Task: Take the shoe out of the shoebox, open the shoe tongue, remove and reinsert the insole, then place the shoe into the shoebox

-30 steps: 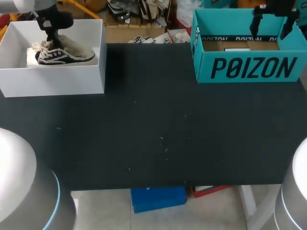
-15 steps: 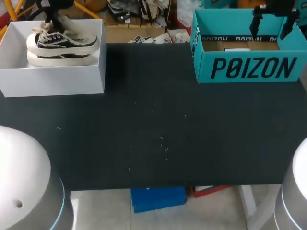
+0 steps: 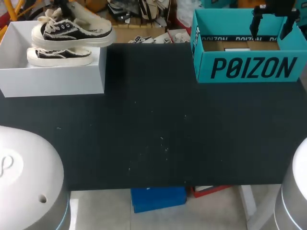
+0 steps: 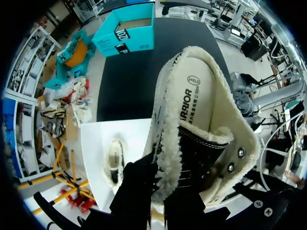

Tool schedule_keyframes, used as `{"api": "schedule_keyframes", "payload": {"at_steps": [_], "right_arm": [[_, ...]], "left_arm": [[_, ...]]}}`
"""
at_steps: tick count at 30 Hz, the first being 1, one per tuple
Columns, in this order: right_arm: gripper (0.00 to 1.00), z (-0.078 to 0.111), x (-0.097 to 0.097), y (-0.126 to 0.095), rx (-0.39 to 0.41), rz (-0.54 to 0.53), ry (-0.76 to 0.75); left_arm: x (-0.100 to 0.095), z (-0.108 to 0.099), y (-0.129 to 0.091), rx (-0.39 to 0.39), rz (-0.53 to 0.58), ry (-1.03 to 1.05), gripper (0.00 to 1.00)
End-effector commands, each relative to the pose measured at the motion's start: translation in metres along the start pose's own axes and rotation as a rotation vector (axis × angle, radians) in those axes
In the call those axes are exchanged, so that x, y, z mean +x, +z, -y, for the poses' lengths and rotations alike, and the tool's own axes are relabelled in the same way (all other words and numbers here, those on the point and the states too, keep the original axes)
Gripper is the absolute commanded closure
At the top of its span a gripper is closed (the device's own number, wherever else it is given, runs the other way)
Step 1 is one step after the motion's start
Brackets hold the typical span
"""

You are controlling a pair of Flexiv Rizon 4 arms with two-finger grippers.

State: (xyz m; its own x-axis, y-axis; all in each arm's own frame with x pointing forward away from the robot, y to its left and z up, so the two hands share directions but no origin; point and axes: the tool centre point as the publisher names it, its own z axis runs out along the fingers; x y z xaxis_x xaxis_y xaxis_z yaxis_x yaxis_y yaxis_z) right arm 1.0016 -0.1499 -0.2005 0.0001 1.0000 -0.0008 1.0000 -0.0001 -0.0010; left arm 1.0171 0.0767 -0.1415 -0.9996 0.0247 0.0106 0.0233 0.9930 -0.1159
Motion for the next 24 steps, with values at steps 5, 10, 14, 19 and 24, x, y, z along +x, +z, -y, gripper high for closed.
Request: {"api": "schedule_keyframes", "payload": {"at_steps": [5, 10, 14, 19, 24], "right_arm": [[0.0, 0.0, 0.0, 0.0, 0.0, 0.0, 0.0], [0.0, 0.0, 0.0, 0.0, 0.0, 0.0, 0.0], [0.0, 0.0, 0.0, 0.0, 0.0, 0.0, 0.0], [0.0, 0.0, 0.0, 0.0, 0.0, 0.0, 0.0], [0.0, 0.0, 0.0, 0.0, 0.0, 0.0, 0.0]], "left_arm": [[0.102, 0.054, 0.008, -0.045, 0.056, 0.017, 1.0], [0.131, 0.08, 0.03, -0.053, 0.026, 0.033, 1.0], [0.148, 0.098, 0.051, -0.063, -0.003, 0.043, 1.0], [0.162, 0.116, 0.078, -0.057, -0.044, 0.062, 1.0], [0.167, 0.129, 0.107, -0.047, -0.068, 0.073, 1.0]]}}
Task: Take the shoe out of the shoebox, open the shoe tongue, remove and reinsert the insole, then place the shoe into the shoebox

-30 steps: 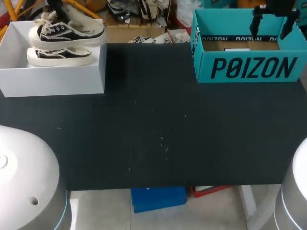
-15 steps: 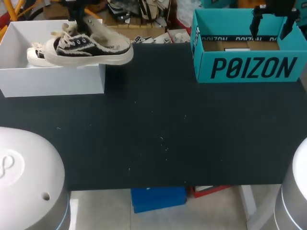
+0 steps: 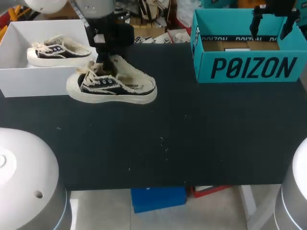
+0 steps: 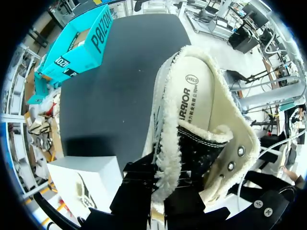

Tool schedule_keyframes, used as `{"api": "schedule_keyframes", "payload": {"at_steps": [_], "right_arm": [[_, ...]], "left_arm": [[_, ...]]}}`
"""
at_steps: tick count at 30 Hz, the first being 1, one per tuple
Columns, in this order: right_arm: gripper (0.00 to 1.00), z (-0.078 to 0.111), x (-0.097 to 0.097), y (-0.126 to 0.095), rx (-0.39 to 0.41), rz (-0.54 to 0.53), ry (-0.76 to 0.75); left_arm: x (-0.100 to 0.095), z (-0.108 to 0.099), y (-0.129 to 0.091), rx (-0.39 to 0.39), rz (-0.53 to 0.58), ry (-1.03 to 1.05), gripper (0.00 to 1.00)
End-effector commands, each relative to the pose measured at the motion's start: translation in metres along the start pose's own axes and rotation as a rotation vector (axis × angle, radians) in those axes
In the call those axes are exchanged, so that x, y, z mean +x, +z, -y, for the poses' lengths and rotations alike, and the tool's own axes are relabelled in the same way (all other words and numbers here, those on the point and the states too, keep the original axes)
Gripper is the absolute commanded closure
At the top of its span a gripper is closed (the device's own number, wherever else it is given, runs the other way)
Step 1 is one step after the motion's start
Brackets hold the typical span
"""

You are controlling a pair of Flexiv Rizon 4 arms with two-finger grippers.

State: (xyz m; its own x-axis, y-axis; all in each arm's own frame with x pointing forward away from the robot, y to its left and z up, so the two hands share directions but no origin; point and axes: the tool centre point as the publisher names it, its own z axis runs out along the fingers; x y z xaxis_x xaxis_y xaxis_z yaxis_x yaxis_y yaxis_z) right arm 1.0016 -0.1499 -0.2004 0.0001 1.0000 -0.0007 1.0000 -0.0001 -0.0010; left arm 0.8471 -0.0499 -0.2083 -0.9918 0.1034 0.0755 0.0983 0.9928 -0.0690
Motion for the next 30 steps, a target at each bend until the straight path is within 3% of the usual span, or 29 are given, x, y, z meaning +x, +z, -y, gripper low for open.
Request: {"api": "schedule_keyframes", "payload": {"at_steps": [1, 20, 30], "right_arm": [[0.0, 0.0, 0.0, 0.0, 0.0, 0.0, 0.0], [0.0, 0.0, 0.0, 0.0, 0.0, 0.0, 0.0], [0.0, 0.0, 0.0, 0.0, 0.0, 0.0, 0.0]], "left_arm": [[-0.002, 0.011, 0.028, 0.001, -0.002, 0.001, 1.0], [-0.002, 0.07, 0.118, 0.004, -0.082, -0.003, 1.0], [-0.014, 0.084, 0.155, -0.007, -0.087, -0.041, 1.0]]}}
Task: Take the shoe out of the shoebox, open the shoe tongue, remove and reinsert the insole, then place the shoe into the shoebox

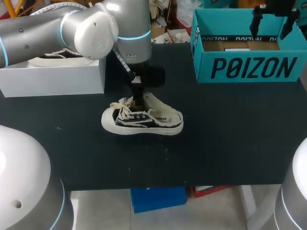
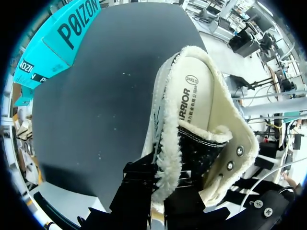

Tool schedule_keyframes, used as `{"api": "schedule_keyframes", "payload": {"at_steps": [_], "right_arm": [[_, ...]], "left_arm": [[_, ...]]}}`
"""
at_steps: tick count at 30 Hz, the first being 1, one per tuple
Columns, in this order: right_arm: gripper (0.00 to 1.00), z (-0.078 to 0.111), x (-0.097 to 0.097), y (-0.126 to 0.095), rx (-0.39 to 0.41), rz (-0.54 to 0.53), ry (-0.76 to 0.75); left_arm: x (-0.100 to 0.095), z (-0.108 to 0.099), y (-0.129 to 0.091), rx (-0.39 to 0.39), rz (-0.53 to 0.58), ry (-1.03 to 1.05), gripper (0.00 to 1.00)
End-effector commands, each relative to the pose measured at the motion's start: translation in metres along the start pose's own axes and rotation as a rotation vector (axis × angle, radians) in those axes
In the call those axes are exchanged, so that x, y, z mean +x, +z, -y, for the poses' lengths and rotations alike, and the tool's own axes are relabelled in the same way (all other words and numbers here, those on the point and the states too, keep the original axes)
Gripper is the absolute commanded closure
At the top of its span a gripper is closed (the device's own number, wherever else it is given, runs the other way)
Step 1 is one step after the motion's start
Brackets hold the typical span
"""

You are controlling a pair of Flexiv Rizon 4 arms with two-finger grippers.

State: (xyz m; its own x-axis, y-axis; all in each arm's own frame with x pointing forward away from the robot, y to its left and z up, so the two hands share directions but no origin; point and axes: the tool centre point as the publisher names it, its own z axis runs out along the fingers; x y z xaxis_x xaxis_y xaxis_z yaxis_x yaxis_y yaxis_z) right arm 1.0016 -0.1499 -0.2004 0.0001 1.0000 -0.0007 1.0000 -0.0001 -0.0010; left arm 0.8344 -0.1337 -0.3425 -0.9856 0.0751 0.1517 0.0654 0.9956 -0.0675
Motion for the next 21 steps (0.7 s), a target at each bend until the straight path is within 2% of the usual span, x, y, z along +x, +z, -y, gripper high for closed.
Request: {"api": "schedule_keyframes", "payload": {"at_steps": [1, 12, 13, 14, 15, 16, 17, 21], "right_arm": [[0.0, 0.0, 0.0, 0.0, 0.0, 0.0, 0.0], [0.0, 0.0, 0.0, 0.0, 0.0, 0.0, 0.0], [0.0, 0.0, 0.0, 0.0, 0.0, 0.0, 0.0], [0.0, 0.0, 0.0, 0.0, 0.0, 0.0, 0.0], [0.0, 0.0, 0.0, 0.0, 0.0, 0.0, 0.0], [0.0, 0.0, 0.0, 0.0, 0.0, 0.0, 0.0], [0.0, 0.0, 0.0, 0.0, 0.0, 0.0, 0.0], [0.0, 0.0, 0.0, 0.0, 0.0, 0.0, 0.0]], "left_arm": [[-0.009, 0.009, 0.019, -0.011, -0.013, -0.01, 1.0], [-0.014, 0.009, 0.043, -0.037, -0.038, -0.017, 1.0], [-0.014, 0.009, 0.045, -0.042, -0.039, -0.01, 0.95], [-0.014, 0.008, 0.045, -0.045, -0.036, -0.005, 0.8], [-0.015, 0.007, 0.046, -0.051, -0.035, -0.008, 0.56], [-0.016, 0.006, 0.046, -0.045, -0.042, -0.007, 0.24], [-0.016, 0.006, 0.044, -0.04, -0.041, -0.004, 0.0], [-0.009, 0.005, 0.03, -0.002, -0.039, 0.011, 0.0]]}}
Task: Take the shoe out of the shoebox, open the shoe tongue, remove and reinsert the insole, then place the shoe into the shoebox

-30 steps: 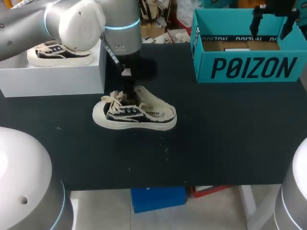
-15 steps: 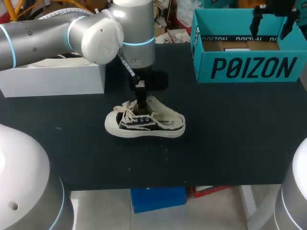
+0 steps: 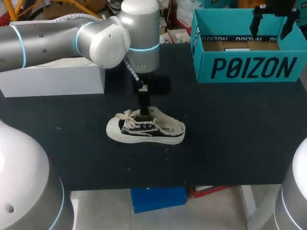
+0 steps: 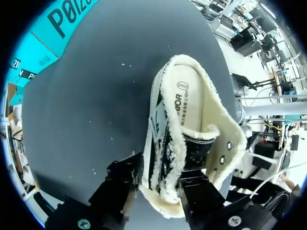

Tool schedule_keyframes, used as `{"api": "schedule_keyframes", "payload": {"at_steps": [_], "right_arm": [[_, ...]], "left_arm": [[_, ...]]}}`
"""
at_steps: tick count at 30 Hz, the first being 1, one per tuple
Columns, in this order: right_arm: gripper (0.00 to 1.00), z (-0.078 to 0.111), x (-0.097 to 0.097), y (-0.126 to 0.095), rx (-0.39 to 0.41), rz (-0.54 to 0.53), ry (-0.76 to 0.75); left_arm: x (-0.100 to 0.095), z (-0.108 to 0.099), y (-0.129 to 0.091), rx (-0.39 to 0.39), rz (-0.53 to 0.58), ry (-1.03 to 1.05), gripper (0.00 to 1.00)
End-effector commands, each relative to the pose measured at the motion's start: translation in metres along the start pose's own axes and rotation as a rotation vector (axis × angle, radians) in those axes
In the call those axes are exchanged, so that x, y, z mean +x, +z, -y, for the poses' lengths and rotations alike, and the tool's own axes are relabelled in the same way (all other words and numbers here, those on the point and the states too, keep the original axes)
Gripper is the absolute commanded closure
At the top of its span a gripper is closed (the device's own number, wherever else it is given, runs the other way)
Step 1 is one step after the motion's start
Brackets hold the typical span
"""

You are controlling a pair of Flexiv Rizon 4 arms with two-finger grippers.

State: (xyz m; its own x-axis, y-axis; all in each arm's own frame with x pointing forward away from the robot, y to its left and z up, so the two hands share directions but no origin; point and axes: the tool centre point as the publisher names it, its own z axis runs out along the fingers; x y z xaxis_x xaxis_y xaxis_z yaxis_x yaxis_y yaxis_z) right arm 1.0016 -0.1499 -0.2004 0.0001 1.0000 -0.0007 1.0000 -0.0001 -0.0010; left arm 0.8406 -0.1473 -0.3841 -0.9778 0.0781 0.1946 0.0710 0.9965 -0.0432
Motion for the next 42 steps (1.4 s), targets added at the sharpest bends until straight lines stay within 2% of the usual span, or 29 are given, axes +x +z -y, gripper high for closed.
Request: {"api": "schedule_keyframes", "payload": {"at_steps": [1, 7, 13, 15, 22, 24, 37, 42], "right_arm": [[0.0, 0.0, 0.0, 0.0, 0.0, 0.0, 0.0], [0.0, 0.0, 0.0, 0.0, 0.0, 0.0, 0.0], [0.0, 0.0, 0.0, 0.0, 0.0, 0.0, 0.0], [0.0, 0.0, 0.0, 0.0, 0.0, 0.0, 0.0], [0.0, 0.0, 0.0, 0.0, 0.0, 0.0, 0.0], [0.0, 0.0, 0.0, 0.0, 0.0, 0.0, 0.0], [0.0, 0.0, 0.0, 0.0, 0.0, 0.0, 0.0], [0.0, 0.0, 0.0, 0.0, 0.0, 0.0, 0.0]], "left_arm": [[0.007, -0.006, -0.016, 0.04, 0.002, 0.012, 0.0], [0.026, -0.014, -0.046, 0.128, 0.003, 0.024, 0.0], [0.045, -0.035, -0.072, 0.225, 0.034, -0.017, 0.0], [0.051, -0.045, -0.078, 0.301, 0.039, -0.058, 0.0], [0.069, -0.071, -0.089, 0.478, 0.019, -0.073, 0.0], [0.074, -0.075, -0.089, 0.478, 0.015, -0.05, 0.0], [0.074, -0.075, -0.089, 0.478, 0.015, -0.05, 0.0], [0.082, -0.086, -0.091, 0.547, 0.035, 0.009, 0.0]]}}
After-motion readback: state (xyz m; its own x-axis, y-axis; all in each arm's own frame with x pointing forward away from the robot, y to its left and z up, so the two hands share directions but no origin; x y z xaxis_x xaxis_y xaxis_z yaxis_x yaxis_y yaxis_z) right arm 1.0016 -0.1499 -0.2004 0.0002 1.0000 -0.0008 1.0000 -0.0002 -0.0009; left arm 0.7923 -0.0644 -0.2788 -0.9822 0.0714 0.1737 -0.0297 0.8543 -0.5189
